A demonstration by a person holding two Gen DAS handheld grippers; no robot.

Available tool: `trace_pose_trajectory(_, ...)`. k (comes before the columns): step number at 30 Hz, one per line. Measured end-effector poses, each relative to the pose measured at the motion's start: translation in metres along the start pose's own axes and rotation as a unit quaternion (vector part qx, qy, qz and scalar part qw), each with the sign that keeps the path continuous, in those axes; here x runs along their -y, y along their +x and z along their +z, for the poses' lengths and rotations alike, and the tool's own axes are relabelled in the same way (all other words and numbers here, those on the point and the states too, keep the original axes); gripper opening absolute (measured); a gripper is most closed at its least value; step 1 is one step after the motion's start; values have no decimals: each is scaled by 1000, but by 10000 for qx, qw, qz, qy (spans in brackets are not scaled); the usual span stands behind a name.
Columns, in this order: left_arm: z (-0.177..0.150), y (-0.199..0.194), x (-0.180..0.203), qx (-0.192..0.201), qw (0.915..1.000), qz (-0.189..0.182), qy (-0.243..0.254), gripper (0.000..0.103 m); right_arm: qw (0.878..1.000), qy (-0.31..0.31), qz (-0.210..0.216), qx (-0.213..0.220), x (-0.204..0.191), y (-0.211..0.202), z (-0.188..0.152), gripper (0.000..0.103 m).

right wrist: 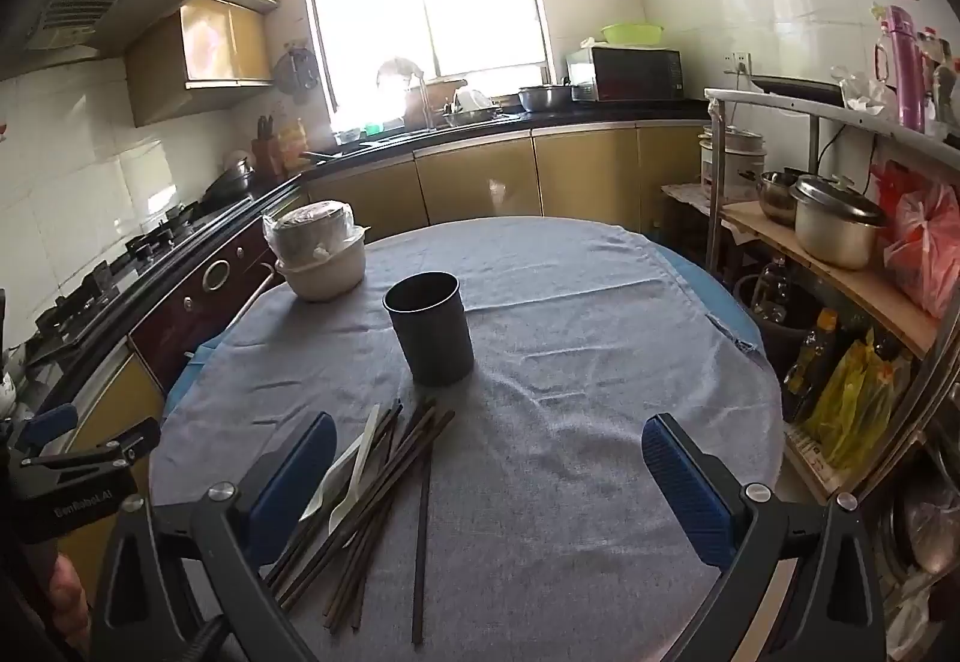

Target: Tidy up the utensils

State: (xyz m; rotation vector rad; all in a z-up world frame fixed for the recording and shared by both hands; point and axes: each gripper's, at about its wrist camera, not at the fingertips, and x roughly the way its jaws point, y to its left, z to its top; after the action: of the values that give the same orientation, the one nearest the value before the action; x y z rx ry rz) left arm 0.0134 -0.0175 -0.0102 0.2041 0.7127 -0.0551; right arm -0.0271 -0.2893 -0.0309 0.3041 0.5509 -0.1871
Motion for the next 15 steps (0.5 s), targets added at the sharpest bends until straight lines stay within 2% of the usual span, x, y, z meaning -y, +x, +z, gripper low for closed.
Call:
trace_pose_trajectory(5,1,1,0,-25,10000,6,-26,103,10000,-73,0,35,-31,-25,-10,103)
trace_pose_trajectory(15,-3,7,-2,-129,9999,23,-88,103,9999,-115,-16,17,-37,-24,-15,103)
